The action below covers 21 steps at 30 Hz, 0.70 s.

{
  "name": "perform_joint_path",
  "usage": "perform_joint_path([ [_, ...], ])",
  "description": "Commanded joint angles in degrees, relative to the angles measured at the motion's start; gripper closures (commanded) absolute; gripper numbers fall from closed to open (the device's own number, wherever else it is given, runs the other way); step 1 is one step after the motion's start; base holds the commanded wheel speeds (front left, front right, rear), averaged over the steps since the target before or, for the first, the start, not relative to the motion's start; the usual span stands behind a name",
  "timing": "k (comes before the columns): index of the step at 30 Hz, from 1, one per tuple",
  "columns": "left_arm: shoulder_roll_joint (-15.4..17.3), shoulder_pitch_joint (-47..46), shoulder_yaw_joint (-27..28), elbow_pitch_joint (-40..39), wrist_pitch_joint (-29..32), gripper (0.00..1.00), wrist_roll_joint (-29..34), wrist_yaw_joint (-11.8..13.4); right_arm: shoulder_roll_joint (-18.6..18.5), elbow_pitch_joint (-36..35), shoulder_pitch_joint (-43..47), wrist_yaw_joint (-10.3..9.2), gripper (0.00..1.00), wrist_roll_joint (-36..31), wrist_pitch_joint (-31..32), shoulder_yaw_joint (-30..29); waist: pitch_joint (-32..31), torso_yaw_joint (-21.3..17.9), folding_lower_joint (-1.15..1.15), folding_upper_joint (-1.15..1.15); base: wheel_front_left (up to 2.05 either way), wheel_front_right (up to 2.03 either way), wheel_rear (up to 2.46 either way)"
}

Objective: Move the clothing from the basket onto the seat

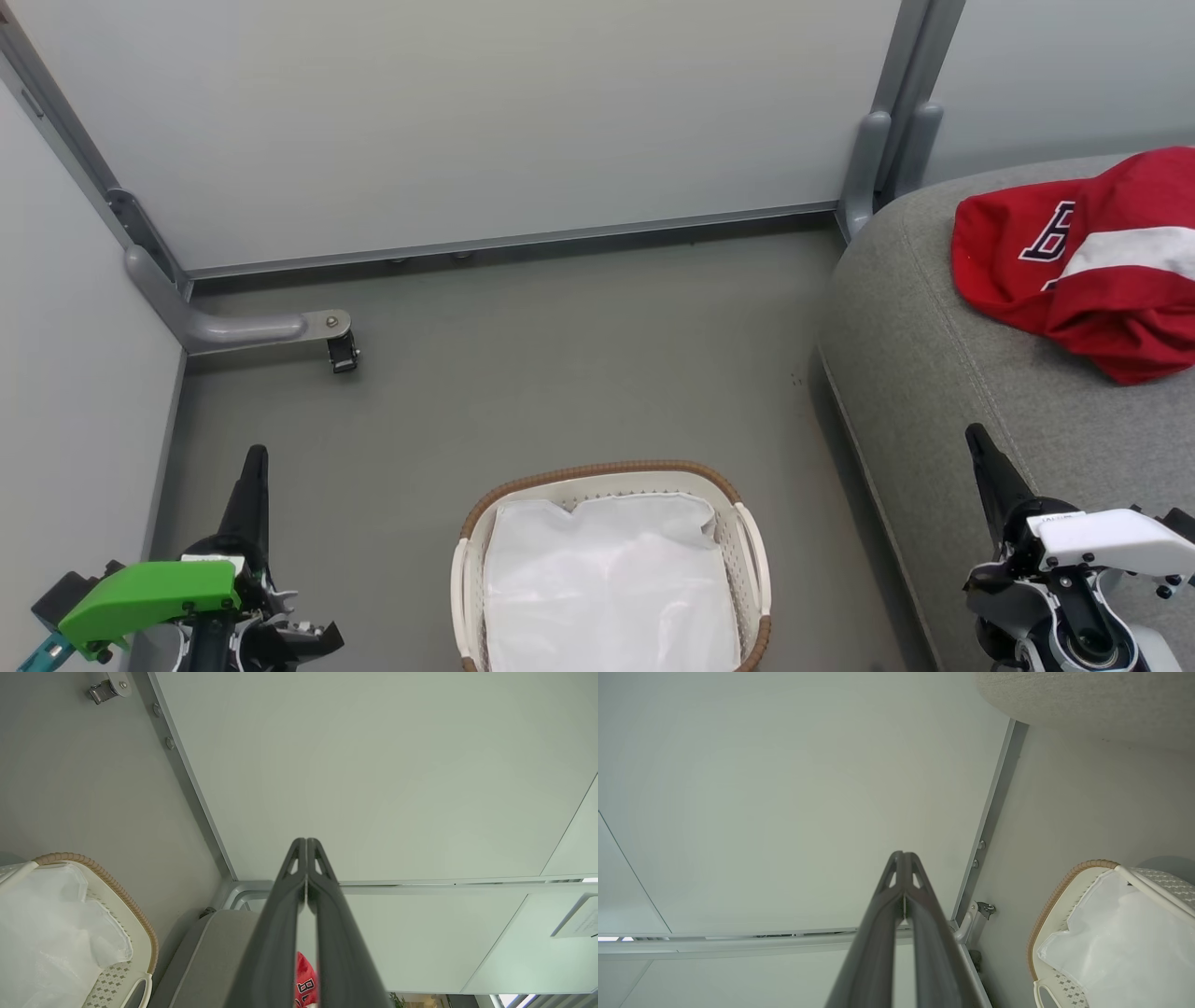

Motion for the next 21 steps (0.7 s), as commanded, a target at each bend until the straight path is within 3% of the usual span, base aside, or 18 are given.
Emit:
perform_joint_path([
  [1,0.39,-1.14,0.35,-0.4,0.42,1.0,-1.04,-0.38,-0.22,-0.37,0.46,0.0,1.0,1.17,0.44,-0.31,-0.01,-0.01,0.0,0.0,0.0,0.0,0.0],
  [9,0.4,-1.3,0.67,-0.65,1.24,1.0,-4.03,-0.6,-0.21,-0.7,0.55,0.0,1.0,4.15,1.2,-0.76,-0.08,-0.08,0.0,0.0,0.0,0.0,0.0],
  [21,0.4,-1.17,0.64,-0.58,1.24,1.0,-3.82,-0.59,-0.21,-0.66,0.55,0.0,1.0,3.97,1.14,-0.72,-0.08,-0.09,0.0,0.0,0.0,0.0,0.0],
])
